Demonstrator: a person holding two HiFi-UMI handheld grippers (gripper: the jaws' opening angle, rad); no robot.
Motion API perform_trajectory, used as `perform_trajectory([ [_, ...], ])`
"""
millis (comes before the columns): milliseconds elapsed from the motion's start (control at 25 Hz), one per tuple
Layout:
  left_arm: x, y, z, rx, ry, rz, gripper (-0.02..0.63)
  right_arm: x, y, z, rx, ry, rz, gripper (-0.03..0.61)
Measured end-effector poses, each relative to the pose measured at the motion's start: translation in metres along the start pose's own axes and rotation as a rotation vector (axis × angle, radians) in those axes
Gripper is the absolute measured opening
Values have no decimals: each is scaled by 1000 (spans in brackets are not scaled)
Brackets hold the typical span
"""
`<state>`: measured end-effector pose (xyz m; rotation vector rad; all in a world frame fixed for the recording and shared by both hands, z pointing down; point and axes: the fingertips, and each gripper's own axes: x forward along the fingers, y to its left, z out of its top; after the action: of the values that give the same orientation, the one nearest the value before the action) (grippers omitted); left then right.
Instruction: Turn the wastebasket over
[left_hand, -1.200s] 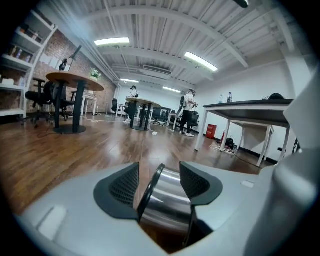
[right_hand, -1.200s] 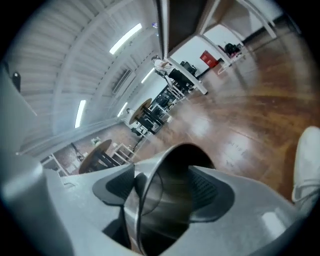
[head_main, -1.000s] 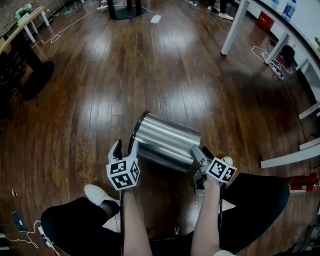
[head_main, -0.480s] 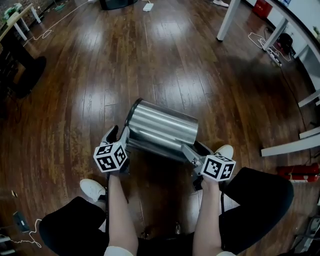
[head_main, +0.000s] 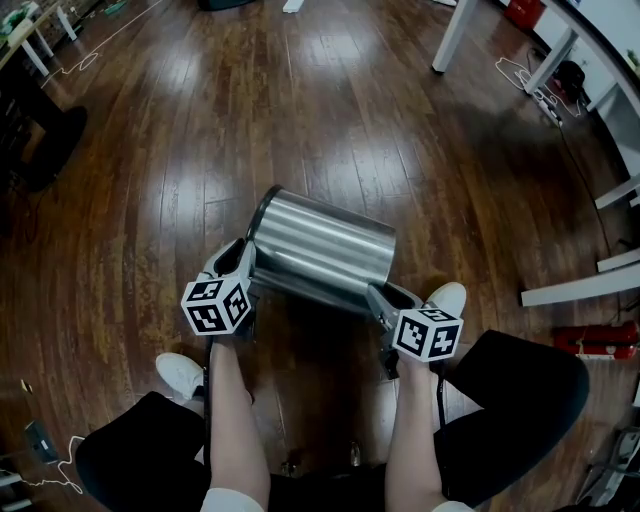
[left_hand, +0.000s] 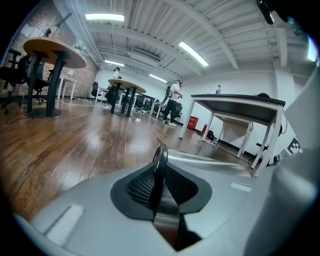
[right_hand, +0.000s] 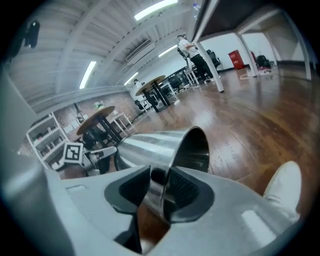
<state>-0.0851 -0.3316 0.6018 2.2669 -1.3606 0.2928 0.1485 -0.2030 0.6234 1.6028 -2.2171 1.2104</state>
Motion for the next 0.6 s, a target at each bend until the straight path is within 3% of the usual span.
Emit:
perform_trajectory([
  [280, -11, 6, -6, -43, 99, 0, 71, 7, -2, 0, -62, -48, 19, 110],
  [480, -25, 14, -10, -45, 145, 34, 59, 12, 2, 1, -33, -94, 41, 106],
  [520, -30, 11, -3, -56, 116, 7, 54, 13, 4, 0, -33, -89, 40, 106],
  [560, -37, 2, 13, -88, 54, -52, 14, 14, 6, -1, -36, -81, 38, 106],
  [600, -45, -9, 36, -123, -22, -120, 14, 14, 7, -3, -37, -75, 39, 106],
])
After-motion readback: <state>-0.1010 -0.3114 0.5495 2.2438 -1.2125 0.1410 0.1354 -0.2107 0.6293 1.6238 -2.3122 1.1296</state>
